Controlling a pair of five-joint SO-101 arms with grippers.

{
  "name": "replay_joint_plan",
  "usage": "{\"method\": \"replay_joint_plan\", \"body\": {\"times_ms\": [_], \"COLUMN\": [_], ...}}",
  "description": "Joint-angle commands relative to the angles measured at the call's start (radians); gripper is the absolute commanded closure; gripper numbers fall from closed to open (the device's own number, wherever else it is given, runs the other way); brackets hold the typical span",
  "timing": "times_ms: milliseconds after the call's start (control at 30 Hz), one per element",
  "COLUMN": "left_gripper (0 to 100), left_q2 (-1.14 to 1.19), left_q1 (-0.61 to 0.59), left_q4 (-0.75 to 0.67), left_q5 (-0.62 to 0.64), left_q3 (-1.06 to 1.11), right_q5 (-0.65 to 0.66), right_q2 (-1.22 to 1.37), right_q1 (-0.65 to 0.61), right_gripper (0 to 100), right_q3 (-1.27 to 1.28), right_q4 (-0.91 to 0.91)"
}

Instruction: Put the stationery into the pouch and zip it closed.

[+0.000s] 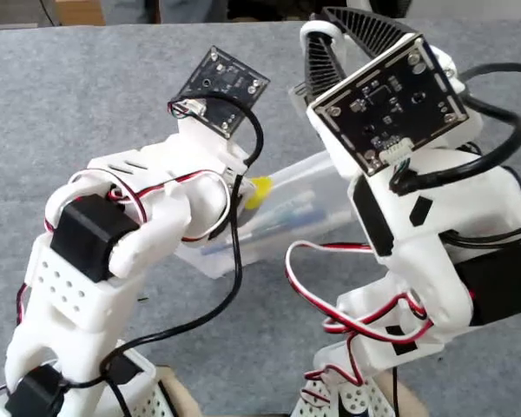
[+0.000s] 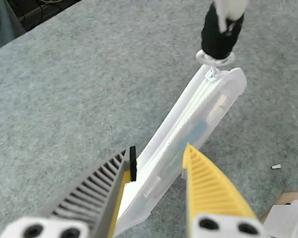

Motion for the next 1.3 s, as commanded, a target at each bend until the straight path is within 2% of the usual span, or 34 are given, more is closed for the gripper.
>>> {"method": "replay_joint_plan", "body": {"times_ms": [0, 233, 367, 533, 700, 800, 1067, 1267], "left_gripper": [81, 81, 81, 81, 81, 82, 82, 82], "left_q2": [-0.021, -0.025, -0.025, -0.025, -0.025, -0.025, -0.015, -0.015], "left_q1": [-0.048, -0.048, -0.036, -0.041, -0.036, -0.030, 0.077, 0.102], "left_q4": [-0.018, -0.133, -0.161, -0.216, -0.221, -0.221, -0.221, -0.319], "left_q5": [0.040, -0.002, 0.005, 0.138, 0.107, 0.106, 0.106, 0.104], "left_q3": [0.071, 0.262, 0.263, 0.219, 0.183, 0.157, 0.153, 0.252], "right_q5": [-0.002, -0.044, -0.044, -0.074, -0.097, -0.103, -0.109, -0.149], "right_q2": [-0.039, -0.036, -0.039, -0.039, -0.058, -0.065, -0.065, -0.067], "right_q1": [-0.060, -0.163, -0.206, -0.264, -0.310, -0.325, -0.327, -0.328], "right_gripper": [98.6, 98.6, 98.6, 98.6, 98.6, 98.6, 98.6, 98.6], "right_q3": [-0.018, -0.016, -0.024, -0.025, -0.016, -0.016, -0.018, -0.019], "right_q4": [-0.038, -0.084, -0.084, -0.077, -0.077, -0.077, -0.077, -0.074]}}
